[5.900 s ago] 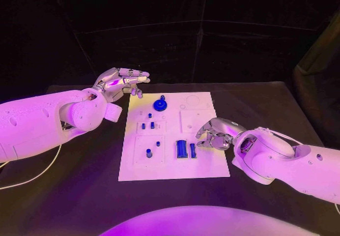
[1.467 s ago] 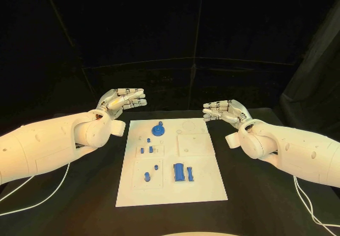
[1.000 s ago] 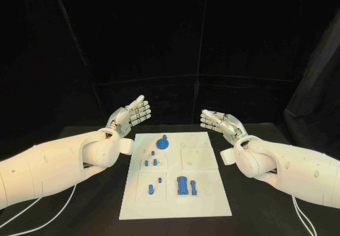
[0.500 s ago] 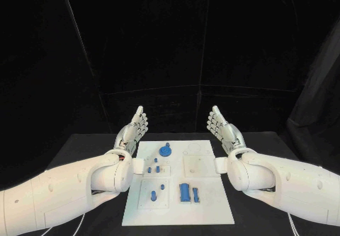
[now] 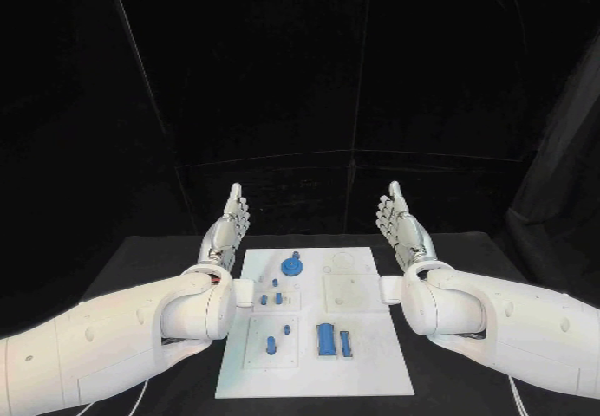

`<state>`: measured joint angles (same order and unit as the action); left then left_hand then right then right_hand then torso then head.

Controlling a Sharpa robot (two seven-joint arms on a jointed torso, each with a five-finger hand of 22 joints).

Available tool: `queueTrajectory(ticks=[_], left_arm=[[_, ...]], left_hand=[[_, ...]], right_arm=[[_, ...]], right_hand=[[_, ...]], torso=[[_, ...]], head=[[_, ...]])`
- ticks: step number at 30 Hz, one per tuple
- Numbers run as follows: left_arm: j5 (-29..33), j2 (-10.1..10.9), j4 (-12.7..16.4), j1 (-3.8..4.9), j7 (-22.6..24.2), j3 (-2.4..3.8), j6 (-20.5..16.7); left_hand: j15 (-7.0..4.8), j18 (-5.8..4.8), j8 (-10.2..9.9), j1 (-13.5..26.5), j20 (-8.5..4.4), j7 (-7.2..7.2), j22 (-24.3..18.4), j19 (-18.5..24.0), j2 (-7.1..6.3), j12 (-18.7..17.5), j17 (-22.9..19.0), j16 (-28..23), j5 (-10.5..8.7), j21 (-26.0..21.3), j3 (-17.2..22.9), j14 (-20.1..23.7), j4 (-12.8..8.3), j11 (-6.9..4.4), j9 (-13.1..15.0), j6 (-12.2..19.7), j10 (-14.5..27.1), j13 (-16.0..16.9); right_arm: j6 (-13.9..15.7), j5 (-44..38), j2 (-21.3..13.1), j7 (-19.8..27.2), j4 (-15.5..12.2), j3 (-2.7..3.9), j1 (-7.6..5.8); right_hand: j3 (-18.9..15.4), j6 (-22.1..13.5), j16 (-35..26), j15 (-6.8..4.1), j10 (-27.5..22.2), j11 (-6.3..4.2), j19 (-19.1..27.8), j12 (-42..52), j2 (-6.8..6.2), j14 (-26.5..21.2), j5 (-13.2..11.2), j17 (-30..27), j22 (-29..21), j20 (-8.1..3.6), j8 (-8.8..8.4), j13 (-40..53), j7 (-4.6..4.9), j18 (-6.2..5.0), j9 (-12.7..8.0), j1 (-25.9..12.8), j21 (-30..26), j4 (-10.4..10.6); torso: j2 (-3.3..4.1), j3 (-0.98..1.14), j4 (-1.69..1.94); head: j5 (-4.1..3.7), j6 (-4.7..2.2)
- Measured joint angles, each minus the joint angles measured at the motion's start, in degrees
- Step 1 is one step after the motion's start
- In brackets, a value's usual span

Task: Assemble the parts on the task board

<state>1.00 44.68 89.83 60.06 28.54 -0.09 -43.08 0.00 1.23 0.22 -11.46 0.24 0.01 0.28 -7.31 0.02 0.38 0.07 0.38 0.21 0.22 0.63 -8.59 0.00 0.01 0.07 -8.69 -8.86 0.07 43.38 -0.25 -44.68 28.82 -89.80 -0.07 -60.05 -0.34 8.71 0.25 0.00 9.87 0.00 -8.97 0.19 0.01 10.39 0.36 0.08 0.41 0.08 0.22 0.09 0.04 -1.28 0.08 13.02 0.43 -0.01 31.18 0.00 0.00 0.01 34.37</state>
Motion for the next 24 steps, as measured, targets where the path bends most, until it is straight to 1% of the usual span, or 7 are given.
queueTrajectory(ticks=[5, 6, 8, 10, 11, 14, 24], left_arm=[[-0.1, 0.0, 0.0, 0.00, 0.0, 0.00, -0.4], [-0.1, 0.0, 0.0, 0.00, 0.0, 0.00, -0.4], [-0.2, 0.0, 0.0, 0.00, 0.0, 0.00, -0.5], [-0.2, 0.0, 0.0, 0.00, 0.1, 0.00, -0.6], [-0.2, 0.0, 0.0, 0.00, 0.1, 0.00, -0.6], [-0.2, 0.0, 0.0, 0.00, 0.1, 0.00, -0.7], [-0.2, 0.0, 0.0, 0.00, 0.1, 0.00, -0.8]], left_hand=[[-0.05, 0.00, 0.0, 2.1, -0.11, -0.01, -0.1, 1.1, 0.00, 0.0, 0.0, 0.0, 0.00, 0.0, -0.3, 1.4, 0.0, 0.00, 0.0, 1.5, 1.4, 0.0], [0.01, -0.51, 0.0, 2.5, -0.22, 0.00, -0.2, 1.5, -0.10, 0.0, 0.0, 0.0, 0.00, 0.0, -0.3, 1.8, 0.0, -0.02, 0.0, 1.9, 1.9, 0.0], [0.04, -0.91, 0.0, 5.1, -0.26, 0.04, -0.2, 5.8, -0.04, 0.0, 0.0, 0.0, 0.00, 0.0, -0.3, 4.7, 0.0, 0.03, 0.0, 4.8, 4.9, 0.0], [0.03, -0.91, 0.0, 9.0, -0.23, 0.00, -0.2, 7.0, -0.01, 0.0, 0.0, 0.0, 0.00, 0.0, -0.3, 7.9, 0.0, 0.00, 0.0, 8.0, 8.2, 0.0], [0.00, -0.91, 0.0, 10.6, -0.29, 0.05, -0.2, 7.1, -0.02, 0.0, 0.0, 0.0, 0.00, 0.0, -0.3, 8.2, 0.0, -0.08, 0.0, 8.3, 8.5, 0.0], [0.00, -0.90, 0.0, 11.1, -0.29, -0.03, -0.2, 7.1, -0.03, 0.0, 0.0, 0.0, 0.00, 0.0, -0.3, 8.4, 0.0, 0.00, 0.0, 8.4, 8.6, 0.0], [0.00, -0.89, 0.0, 11.0, -0.29, -0.03, -0.2, 7.1, -0.01, 0.0, 0.0, 0.0, 0.00, 0.0, -0.3, 8.4, 0.0, 0.00, 0.0, 8.4, 8.6, 0.0]], right_arm=[[0.2, 0.2, 0.0, 0.1, 0.0, 0.00, 0.00], [0.2, 0.2, 0.0, 0.1, 0.0, 0.00, 0.00], [0.3, 0.2, 0.0, 0.1, 0.0, 0.00, 0.00], [0.3, 0.3, 0.0, 0.2, 0.0, 0.00, 0.00], [0.4, 0.3, 0.0, 0.2, 0.0, 0.00, 0.00], [0.4, 0.3, 0.0, 0.2, 0.0, 0.01, 0.00], [0.4, 0.4, 0.0, 0.2, 0.0, 0.01, 0.00]], right_hand=[[0.0, -1.5, 0.0, -0.02, -1.8, 0.02, 1.6, 0.0, -0.06, -1.9, 0.0, 0.0, -0.2, 0.00, 0.00, 0.0, 0.05, 0.90, 0.0, -2.3, 0.0, 0.0], [0.0, -1.8, 0.0, -0.07, -2.2, -0.01, 1.9, 0.0, 0.02, -2.3, 0.0, 0.0, -0.2, -0.10, 0.00, 0.0, -0.13, 0.90, 0.0, -3.0, 0.0, 0.0], [0.0, -2.2, 0.0, 0.02, -2.7, 0.08, 2.4, 0.0, -0.14, -2.8, 0.0, 0.0, -0.3, 0.01, 0.00, 0.0, -0.01, 0.89, 0.0, -3.6, -0.2, 0.0], [0.0, -4.9, 0.0, 0.00, -5.7, 0.03, 5.1, 0.0, -0.03, -5.0, 0.0, 0.0, -0.3, -0.02, 0.00, 0.0, 0.01, 0.89, 0.0, -6.3, -0.2, 0.0], [0.0, -7.2, 0.0, 0.02, -8.3, -0.01, 7.5, 0.0, -0.03, -6.7, 0.0, 0.0, -0.4, -0.06, 0.00, 0.0, -0.01, 0.88, 0.0, -7.5, -0.2, 0.0], [0.0, -8.4, 0.0, -0.01, -9.6, 0.00, 8.7, 0.0, 0.00, -10.0, 0.0, 0.0, -0.4, -0.09, 0.00, 0.0, -0.06, 0.89, 0.0, -12.5, -0.2, 0.0], [0.0, -8.4, 0.0, -0.01, -9.6, 0.00, 8.7, 0.0, -0.05, -10.2, 0.0, 0.0, -0.4, -0.09, 0.00, 0.0, -0.06, 0.88, 0.0, -12.7, -0.2, 0.0]], torso=[[0.00, 0.01, 0.01], [0.00, 0.01, 0.01], [0.00, 0.01, 0.01], [0.00, 0.01, 0.01], [0.00, 0.01, 0.01], [0.00, 0.01, 0.01], [0.00, 0.01, 0.01]], head=[[0.00, 0.00], [0.00, 0.00], [0.00, 0.00], [0.00, 0.00], [0.00, 0.00], [0.00, 0.00], [0.00, 0.00]])
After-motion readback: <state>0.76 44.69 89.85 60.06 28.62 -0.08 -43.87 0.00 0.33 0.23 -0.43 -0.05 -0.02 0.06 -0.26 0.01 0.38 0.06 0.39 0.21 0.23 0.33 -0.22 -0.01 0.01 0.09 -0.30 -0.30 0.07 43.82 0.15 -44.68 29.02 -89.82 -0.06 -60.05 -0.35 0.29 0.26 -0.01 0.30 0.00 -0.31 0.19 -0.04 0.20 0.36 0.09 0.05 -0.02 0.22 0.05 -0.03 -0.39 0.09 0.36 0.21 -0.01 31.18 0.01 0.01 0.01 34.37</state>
